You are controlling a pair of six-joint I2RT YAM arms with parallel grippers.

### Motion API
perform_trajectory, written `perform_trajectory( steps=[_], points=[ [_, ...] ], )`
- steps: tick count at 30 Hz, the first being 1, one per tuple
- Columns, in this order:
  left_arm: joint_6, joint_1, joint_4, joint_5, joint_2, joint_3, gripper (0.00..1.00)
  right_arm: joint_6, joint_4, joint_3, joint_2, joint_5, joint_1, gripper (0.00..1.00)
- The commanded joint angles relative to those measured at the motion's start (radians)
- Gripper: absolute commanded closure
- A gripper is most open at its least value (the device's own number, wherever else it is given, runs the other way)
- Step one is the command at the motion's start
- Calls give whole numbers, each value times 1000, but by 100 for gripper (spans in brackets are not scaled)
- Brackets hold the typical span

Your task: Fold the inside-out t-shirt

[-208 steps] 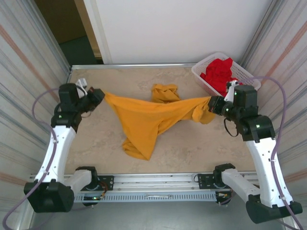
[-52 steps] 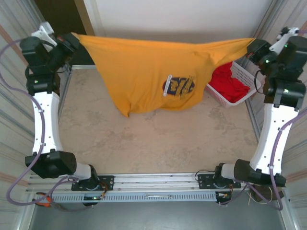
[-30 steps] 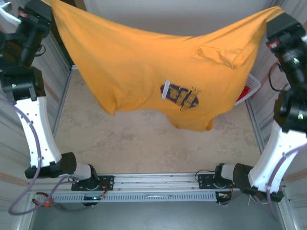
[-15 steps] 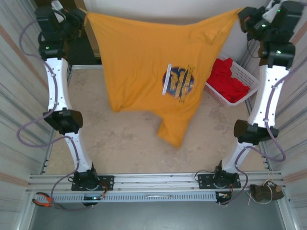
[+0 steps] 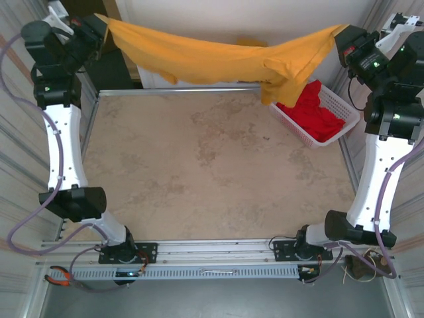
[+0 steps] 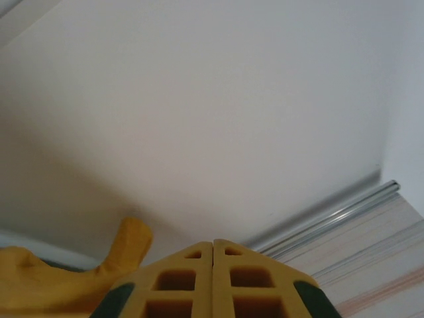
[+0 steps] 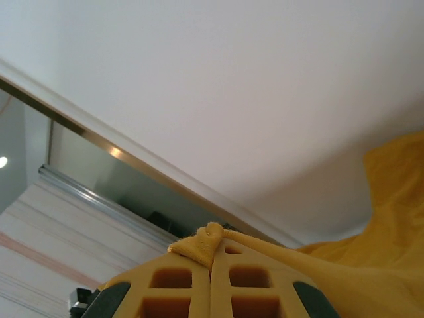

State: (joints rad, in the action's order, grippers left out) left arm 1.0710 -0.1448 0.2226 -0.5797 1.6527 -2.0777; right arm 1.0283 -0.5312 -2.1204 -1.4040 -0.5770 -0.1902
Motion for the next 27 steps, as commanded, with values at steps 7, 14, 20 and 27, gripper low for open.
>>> perform_trajectory(
  steps=[7, 14, 20, 27],
  points=[
    [-9, 9, -72, 5, -114, -39, 100, 1, 54, -142, 50, 8, -15, 100],
    [-74, 32, 19, 30, -85, -8, 100, -58, 18, -184, -55, 60, 70, 100],
    [-190, 95, 2, 54, -10, 266, 100, -241, -9, 34, -156, 224, 240, 100],
    [-349, 151, 30, 89, 264, 253, 100, -340, -19, 73, -437, 334, 291, 100]
  ],
)
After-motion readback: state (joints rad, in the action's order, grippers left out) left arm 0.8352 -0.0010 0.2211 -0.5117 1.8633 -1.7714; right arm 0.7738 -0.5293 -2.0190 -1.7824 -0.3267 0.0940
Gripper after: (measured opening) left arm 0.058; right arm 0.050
